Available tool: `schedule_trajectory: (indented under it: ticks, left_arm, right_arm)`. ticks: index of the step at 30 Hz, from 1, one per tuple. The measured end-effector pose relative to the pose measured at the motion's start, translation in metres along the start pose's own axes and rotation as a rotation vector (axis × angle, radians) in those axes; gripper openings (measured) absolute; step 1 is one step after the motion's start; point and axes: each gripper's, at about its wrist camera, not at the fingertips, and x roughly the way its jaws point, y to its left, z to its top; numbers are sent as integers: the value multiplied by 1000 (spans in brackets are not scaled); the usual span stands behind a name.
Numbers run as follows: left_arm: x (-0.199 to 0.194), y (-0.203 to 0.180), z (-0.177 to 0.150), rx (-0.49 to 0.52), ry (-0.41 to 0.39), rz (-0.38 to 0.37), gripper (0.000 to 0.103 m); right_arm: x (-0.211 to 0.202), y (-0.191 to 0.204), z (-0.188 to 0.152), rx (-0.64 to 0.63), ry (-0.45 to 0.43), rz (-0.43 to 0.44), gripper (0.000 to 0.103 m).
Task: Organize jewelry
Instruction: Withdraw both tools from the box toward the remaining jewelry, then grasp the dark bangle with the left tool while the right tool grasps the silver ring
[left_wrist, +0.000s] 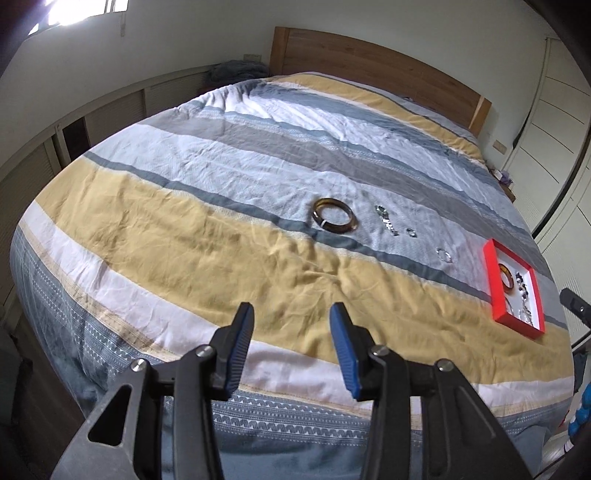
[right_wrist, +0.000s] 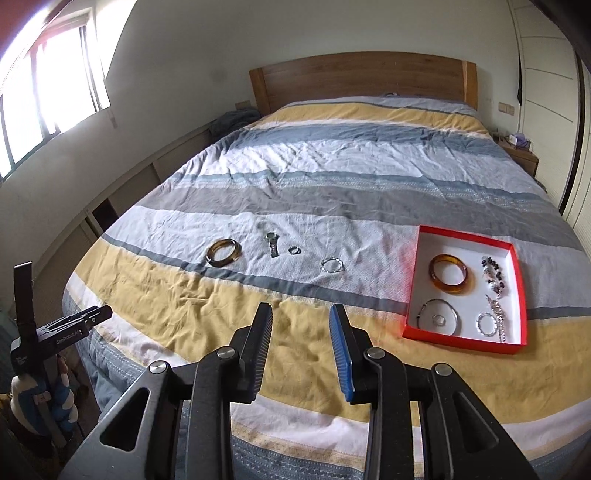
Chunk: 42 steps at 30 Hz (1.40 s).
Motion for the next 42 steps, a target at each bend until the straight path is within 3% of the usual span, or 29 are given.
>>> schedule_trajectory:
  ticks: [8,17,24,32,42]
  left_arm:
    - [80,-2,31,0,50,17,41]
    - [177,-32,101,64,14,-15,41]
    - [241,-43,118,122,54,-3,41]
    - [268,-44,114,131,62,1,41]
    - [273,-50,112,158,56,25,38]
  right_arm:
    - [104,-4,11,-26,87,16,32]
    - [204,5,47,-79,82,44,32]
    - [267,2,60,-63,86,55,37]
    - [306,-4,57,-58,109,58,37]
    - [318,13,57,-150,102,44,37]
